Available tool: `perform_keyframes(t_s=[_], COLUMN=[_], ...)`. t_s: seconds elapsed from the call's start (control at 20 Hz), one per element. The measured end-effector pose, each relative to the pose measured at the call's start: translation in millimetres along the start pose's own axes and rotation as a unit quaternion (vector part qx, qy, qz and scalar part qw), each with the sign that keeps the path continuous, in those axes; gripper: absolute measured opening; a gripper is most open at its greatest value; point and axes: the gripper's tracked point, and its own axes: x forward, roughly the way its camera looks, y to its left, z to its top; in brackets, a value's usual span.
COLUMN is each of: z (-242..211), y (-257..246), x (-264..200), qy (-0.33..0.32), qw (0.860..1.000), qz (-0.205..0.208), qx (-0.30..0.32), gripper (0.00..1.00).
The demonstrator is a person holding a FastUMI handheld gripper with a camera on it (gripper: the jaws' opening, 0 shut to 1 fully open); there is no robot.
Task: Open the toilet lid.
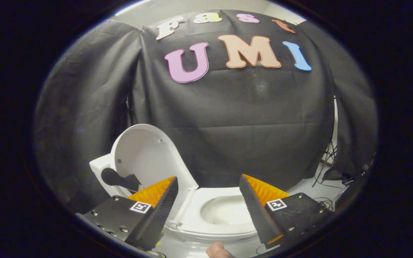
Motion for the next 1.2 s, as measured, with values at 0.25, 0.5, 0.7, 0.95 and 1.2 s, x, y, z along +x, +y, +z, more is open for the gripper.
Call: perform_keyframes(t_s=[0.25, 0.5, 0.7, 0.95, 1.2], z=[7, 11, 12, 17, 27], y=[-29, -34, -34, -44, -68], x=[-6, -13, -16, -22, -34], qy=[-0.005, -0.011, -0.019, -0.033, -0.045], qw=[1.000, 0.999, 0.999, 0.999, 0.996], qz=[-0.024, -0.032, -0.031, -0.028, -0.058], qx=[0.000, 0.000, -0.010, -0.017, -0.048], gripper=[1.00, 1.00, 1.00, 1.00, 1.00])
